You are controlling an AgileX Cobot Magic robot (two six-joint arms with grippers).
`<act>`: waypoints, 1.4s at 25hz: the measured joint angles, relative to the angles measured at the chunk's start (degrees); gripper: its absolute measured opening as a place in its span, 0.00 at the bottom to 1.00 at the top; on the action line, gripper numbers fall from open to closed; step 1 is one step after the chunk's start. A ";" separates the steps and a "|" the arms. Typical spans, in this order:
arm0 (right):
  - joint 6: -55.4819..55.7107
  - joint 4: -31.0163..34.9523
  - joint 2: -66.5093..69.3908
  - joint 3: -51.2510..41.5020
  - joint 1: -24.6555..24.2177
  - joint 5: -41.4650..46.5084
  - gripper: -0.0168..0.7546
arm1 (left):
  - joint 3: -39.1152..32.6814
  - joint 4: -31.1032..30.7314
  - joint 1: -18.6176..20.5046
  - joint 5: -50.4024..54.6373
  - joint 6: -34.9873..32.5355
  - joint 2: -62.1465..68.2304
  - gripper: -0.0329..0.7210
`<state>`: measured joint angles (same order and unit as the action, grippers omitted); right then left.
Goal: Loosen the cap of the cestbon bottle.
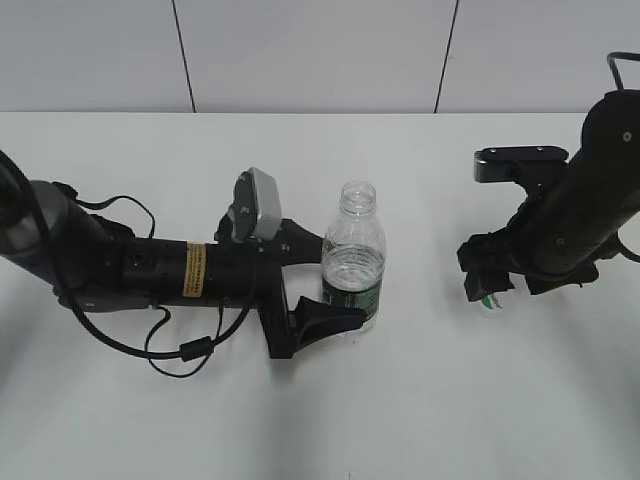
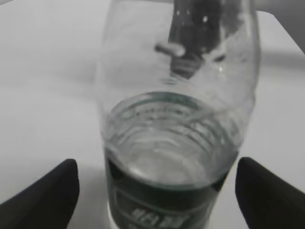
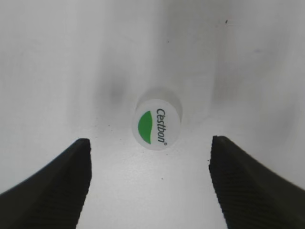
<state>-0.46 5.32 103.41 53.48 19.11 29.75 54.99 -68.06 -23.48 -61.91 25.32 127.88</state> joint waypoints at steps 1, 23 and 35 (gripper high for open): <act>0.00 0.00 -0.20 0.00 0.00 0.06 0.79 | 0.00 -1.38 0.69 0.00 0.67 0.00 0.83; 0.00 -2.66 -11.20 0.62 0.00 -3.34 0.79 | -0.10 -17.60 6.96 36.24 22.58 -24.99 0.79; 0.97 -14.40 -12.78 7.97 0.00 -0.97 0.79 | -0.10 3.38 6.91 86.43 21.13 -31.67 0.76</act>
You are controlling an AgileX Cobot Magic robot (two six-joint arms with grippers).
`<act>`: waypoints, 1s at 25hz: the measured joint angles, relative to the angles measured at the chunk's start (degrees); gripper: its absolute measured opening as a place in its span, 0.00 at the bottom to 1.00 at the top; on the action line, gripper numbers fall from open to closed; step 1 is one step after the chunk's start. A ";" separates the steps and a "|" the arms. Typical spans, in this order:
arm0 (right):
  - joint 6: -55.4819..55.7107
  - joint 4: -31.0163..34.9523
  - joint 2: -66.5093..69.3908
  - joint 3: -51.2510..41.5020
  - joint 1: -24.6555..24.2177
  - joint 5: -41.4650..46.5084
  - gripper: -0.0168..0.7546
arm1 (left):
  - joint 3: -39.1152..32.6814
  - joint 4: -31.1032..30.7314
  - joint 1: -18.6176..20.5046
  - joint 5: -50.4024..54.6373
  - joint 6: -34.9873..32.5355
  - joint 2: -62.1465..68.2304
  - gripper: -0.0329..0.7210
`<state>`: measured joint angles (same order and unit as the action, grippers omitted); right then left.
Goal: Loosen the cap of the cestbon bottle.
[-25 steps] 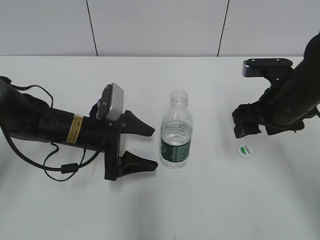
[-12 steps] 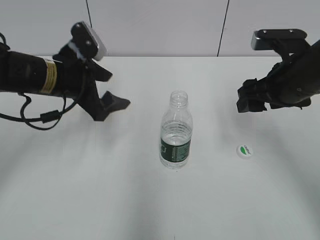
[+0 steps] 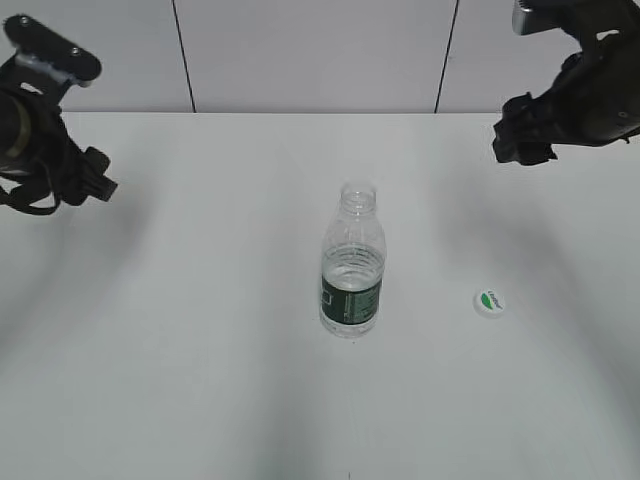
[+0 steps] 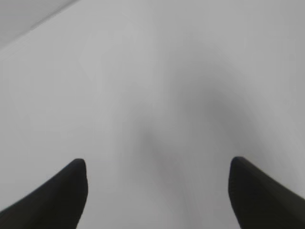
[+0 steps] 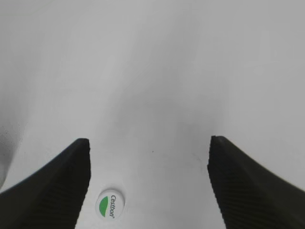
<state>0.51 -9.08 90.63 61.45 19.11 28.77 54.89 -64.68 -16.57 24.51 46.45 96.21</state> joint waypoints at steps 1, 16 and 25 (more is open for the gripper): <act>0.50 -0.14 0.00 0.54 0.00 1.00 0.79 | 0.26 5.42 0.00 1.60 -3.53 -0.41 0.76; 1.48 -0.49 0.00 16.32 0.00 29.74 0.79 | 20.57 54.25 2.10 34.25 -44.49 -1.39 0.76; -2.93 2.05 -0.31 22.35 -5.36 40.25 0.79 | 22.79 57.30 5.79 44.05 -47.51 -5.07 0.76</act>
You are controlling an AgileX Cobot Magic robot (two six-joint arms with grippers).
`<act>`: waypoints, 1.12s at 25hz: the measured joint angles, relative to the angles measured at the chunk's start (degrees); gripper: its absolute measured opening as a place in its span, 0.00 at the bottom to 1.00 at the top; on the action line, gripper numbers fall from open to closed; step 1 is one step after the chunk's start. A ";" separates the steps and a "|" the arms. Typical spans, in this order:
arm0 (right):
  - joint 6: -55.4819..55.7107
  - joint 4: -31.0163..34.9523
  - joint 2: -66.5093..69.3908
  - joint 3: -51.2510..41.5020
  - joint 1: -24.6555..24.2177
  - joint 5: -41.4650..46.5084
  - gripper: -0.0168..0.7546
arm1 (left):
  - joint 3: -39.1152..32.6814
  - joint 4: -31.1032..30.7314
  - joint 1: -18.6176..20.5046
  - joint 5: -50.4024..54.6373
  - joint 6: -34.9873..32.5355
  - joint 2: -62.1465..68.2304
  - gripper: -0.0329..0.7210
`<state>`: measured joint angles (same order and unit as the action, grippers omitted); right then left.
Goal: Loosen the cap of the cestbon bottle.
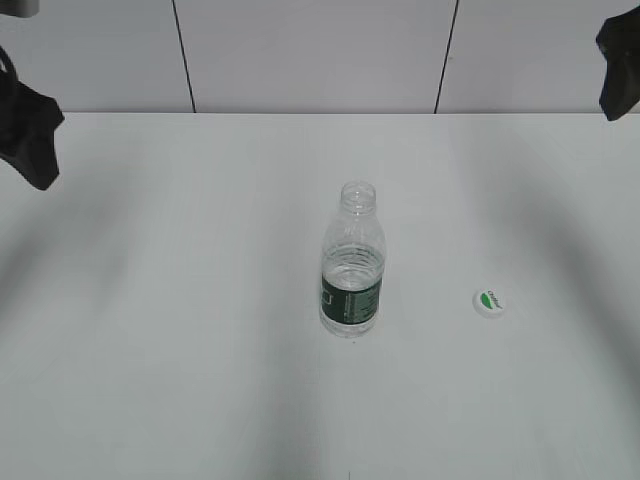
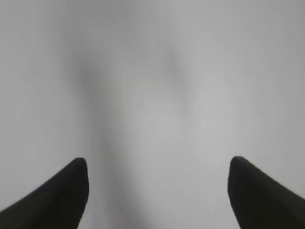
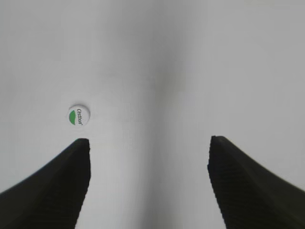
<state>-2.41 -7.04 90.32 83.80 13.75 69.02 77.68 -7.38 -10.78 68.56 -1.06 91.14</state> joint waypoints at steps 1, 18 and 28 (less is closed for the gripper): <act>-0.55 0.78 -0.22 0.05 -0.86 0.14 0.79 | 0.00 0.00 0.81 0.40 -0.06 -0.81 0.76; -2.01 7.04 -19.70 -13.22 -2.85 0.32 0.79 | -22.06 3.95 3.70 -0.26 -0.26 -28.02 0.75; -2.01 6.52 -31.32 -31.55 -2.85 -4.10 0.79 | -33.50 4.66 3.70 -7.39 -0.26 -48.64 0.75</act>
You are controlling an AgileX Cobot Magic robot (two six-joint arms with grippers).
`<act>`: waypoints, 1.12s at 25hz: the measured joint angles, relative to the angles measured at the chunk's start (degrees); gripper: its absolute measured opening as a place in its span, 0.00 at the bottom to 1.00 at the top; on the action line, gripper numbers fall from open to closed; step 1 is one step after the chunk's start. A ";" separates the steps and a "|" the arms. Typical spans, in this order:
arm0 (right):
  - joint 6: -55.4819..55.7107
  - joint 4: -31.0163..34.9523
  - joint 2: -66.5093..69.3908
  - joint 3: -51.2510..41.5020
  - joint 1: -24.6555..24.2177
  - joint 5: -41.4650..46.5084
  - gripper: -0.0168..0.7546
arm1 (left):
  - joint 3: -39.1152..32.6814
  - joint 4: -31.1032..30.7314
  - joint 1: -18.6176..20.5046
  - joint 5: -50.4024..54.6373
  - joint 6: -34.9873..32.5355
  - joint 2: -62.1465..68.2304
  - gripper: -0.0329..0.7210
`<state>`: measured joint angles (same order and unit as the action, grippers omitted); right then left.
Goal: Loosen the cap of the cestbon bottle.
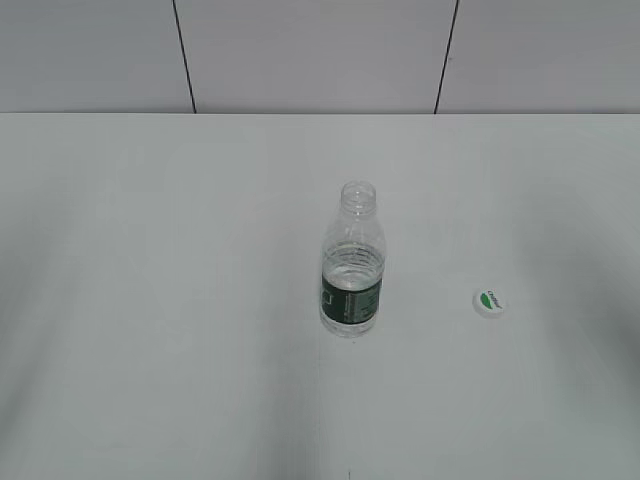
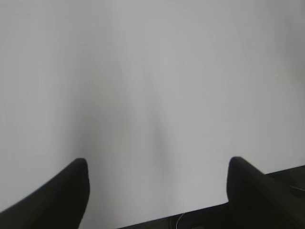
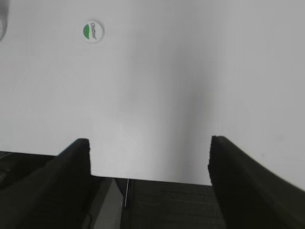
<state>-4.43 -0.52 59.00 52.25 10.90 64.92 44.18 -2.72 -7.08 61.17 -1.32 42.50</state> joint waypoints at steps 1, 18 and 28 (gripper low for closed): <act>-0.06 0.00 -0.60 -2.11 0.00 -0.75 0.79 | -1.05 0.21 0.00 -0.75 0.00 -1.12 0.75; 0.10 0.52 -18.43 -21.66 0.00 -7.50 0.79 | -12.54 5.43 0.00 -2.38 0.00 -9.11 0.73; 0.26 0.52 -36.77 -22.02 0.00 -4.80 0.79 | -12.91 6.17 0.00 -2.01 0.00 -20.33 0.73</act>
<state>-4.17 0.00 22.22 30.22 10.90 60.12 31.27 3.45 -7.08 59.16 -1.32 22.17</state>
